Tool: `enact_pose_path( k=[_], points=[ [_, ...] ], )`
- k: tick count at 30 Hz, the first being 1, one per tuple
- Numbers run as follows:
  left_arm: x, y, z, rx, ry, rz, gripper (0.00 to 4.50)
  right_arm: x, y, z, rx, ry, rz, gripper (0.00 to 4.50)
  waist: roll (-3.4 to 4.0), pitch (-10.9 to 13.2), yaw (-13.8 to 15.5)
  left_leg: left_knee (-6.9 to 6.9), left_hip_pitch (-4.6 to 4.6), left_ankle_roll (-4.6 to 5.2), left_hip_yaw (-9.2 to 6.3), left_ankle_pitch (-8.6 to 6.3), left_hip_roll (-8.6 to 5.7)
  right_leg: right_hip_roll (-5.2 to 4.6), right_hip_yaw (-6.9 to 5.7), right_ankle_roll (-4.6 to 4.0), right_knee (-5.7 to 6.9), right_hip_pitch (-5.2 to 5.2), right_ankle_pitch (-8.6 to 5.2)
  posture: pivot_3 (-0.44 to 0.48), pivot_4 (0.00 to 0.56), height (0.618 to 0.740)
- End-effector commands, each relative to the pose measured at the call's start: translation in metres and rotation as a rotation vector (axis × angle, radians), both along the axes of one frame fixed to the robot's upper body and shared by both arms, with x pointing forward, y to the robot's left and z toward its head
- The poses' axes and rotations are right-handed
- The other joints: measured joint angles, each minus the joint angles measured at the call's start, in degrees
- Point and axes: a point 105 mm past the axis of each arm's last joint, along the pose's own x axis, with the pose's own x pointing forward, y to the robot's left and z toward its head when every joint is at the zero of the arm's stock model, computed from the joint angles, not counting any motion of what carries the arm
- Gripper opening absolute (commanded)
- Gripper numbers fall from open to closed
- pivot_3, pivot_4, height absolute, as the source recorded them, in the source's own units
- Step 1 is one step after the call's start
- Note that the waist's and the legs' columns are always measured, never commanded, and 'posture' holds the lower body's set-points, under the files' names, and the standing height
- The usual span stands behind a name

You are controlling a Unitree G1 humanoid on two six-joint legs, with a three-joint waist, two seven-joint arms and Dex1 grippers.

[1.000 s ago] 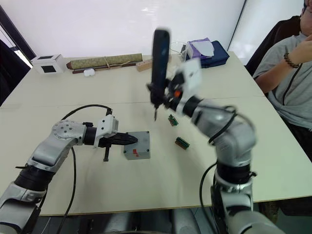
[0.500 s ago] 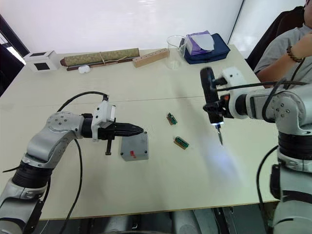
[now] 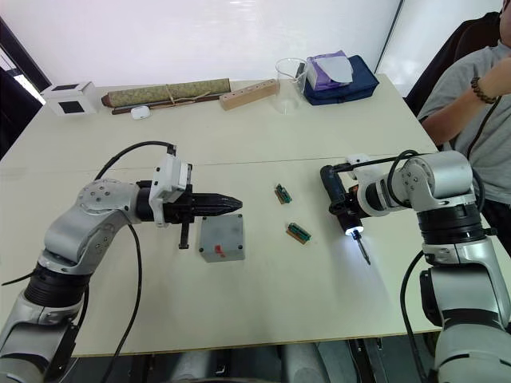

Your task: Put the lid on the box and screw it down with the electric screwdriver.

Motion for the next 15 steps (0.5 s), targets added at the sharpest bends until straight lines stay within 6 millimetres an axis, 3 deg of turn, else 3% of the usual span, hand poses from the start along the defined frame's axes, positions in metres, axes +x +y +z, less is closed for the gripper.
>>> enact_pose_path(
  k=[1,5,7,8,10,12,14,15],
  points=[
    [-0.001,0.003,0.007,0.016,-0.036,0.001,0.00,0.005,0.000,0.026,-0.034,-0.131,0.026,4.34,0.01,0.0,0.0,0.02,0.00,0.00,0.01,0.00,0.00,0.00,0.01,0.02,0.00,0.00,0.01,0.000,0.150,0.736],
    [0.004,0.020,0.004,0.060,-0.025,0.062,0.00,0.008,0.028,0.078,0.016,-0.400,0.169,4.47,0.05,0.0,-0.1,0.02,0.00,0.00,0.02,0.00,-0.01,0.00,0.02,0.06,0.01,-0.01,0.04,0.000,0.150,0.736],
    [0.009,0.034,0.001,0.105,-0.027,0.107,0.00,0.002,0.053,0.104,-0.027,-0.600,0.338,4.47,0.09,0.1,-0.2,0.00,0.00,0.00,-0.01,0.00,0.01,0.05,0.01,0.06,0.02,-0.03,0.04,0.000,0.150,0.736],
    [0.011,0.039,0.000,0.121,-0.022,0.128,0.00,-0.006,0.066,0.106,-0.011,-0.636,0.426,4.47,0.09,0.1,-0.2,-0.02,0.00,0.00,0.00,0.00,0.02,0.05,0.01,0.06,0.02,-0.05,0.04,0.000,0.150,0.736],
    [0.014,0.049,-0.003,0.152,-0.013,0.155,0.00,-0.018,0.088,0.103,0.024,-0.666,0.558,4.25,0.08,0.1,-0.2,-0.07,0.01,0.00,-0.04,0.00,0.06,0.09,-0.03,0.05,0.05,-0.07,0.04,0.000,0.150,0.736],
    [0.019,0.060,-0.010,0.195,0.012,0.199,0.00,-0.028,0.110,0.082,0.031,-0.663,0.689,3.84,-0.03,0.0,0.0,-0.06,0.01,0.00,-0.06,0.00,0.07,0.08,-0.06,0.05,0.03,-0.05,0.04,0.000,0.150,0.736],
    [0.023,0.071,-0.015,0.229,0.031,0.236,0.00,-0.034,0.123,0.065,0.039,-0.651,0.762,3.04,-0.08,0.0,0.0,-0.01,0.01,0.00,-0.07,0.00,0.05,0.03,-0.08,0.05,0.01,0.02,0.04,0.000,0.150,0.736],
    [0.023,0.074,-0.017,0.247,0.030,0.238,0.00,-0.035,0.126,0.062,0.042,-0.654,0.780,2.88,-0.07,0.0,0.0,0.01,0.01,0.00,-0.05,0.00,0.02,-0.01,-0.08,0.06,0.01,0.03,0.04,0.000,0.150,0.736]
  ],
)
